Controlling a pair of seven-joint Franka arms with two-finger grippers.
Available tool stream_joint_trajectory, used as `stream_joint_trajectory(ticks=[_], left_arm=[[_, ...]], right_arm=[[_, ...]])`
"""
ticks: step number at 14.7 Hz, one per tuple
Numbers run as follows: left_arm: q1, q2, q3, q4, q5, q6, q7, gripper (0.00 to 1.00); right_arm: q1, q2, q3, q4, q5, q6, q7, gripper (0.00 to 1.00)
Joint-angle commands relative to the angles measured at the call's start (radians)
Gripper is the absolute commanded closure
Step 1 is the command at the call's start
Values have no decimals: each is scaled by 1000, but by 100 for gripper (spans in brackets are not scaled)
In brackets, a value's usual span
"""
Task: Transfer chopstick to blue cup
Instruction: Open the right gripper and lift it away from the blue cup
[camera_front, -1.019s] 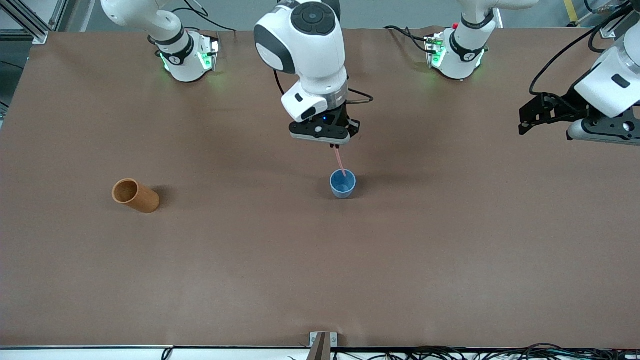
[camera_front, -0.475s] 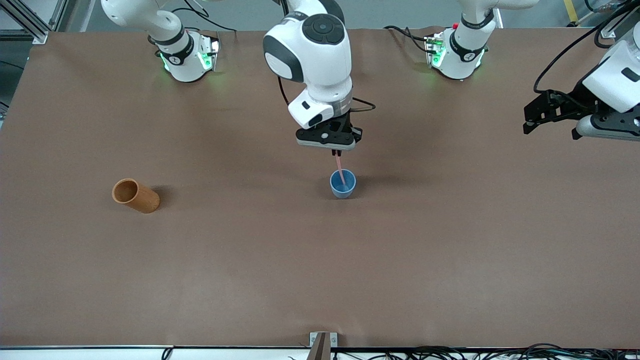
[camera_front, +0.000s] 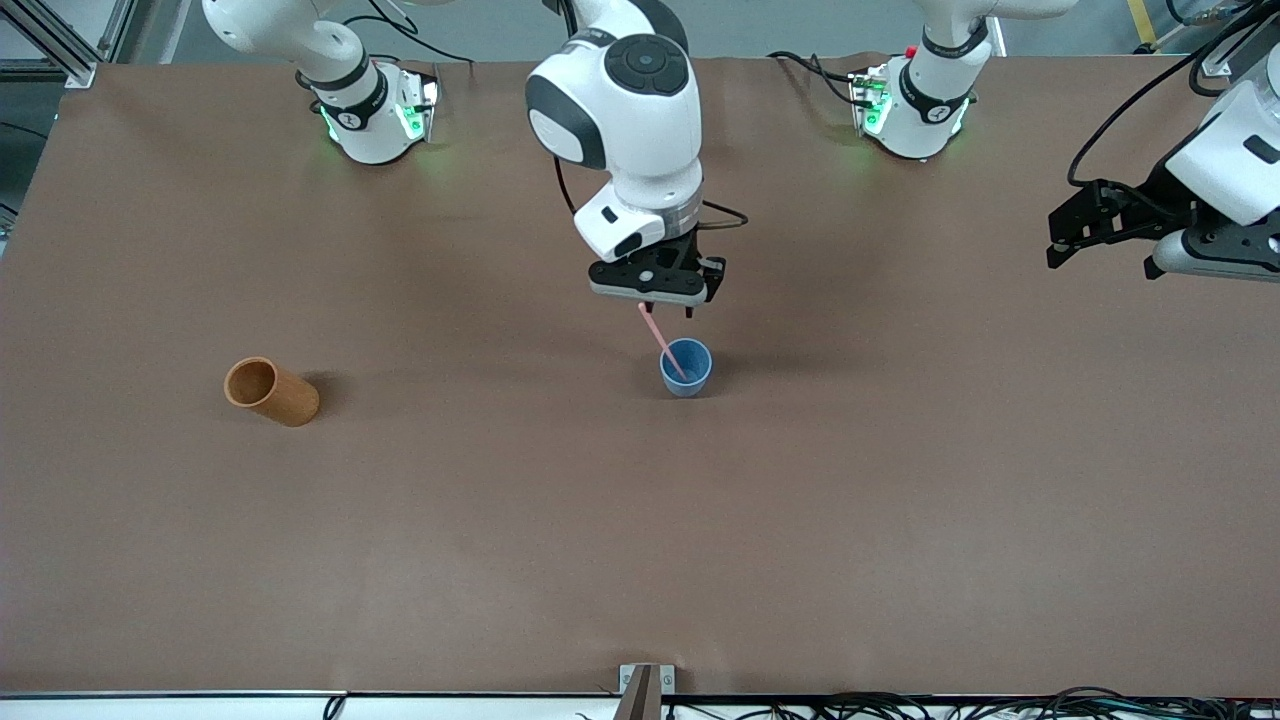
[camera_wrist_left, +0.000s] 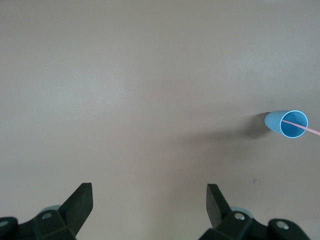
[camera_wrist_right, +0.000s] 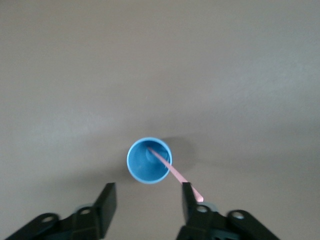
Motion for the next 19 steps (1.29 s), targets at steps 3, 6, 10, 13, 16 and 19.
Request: stream_joint_trajectory(ticks=[3,6,10,13,16,19], left_arm=[[-1,3,4,17,-4,-6,1,0],[-1,3,4,17,-3,-6,1,0],[-1,3,4,17,-1,-6,1,0],[-2,4,4,17,-1,-6,2,0],[-2,4,4,17,-1,-6,2,0],[-4,4,3,17,-3,-6,-1,0]], right_arm=[[-155,-177,13,-29,6,-188,-147,0],[-276,-275,14,-61,9,-323,-296,0],[-428,-489,13,-335,9,-323,-466,0],[-534,-583,10,-469,9,-323,-523,0],[-641,-636,10,-552,9,-322,-616,0],[-770,-662,10,-601,9,-313,-797,0]])
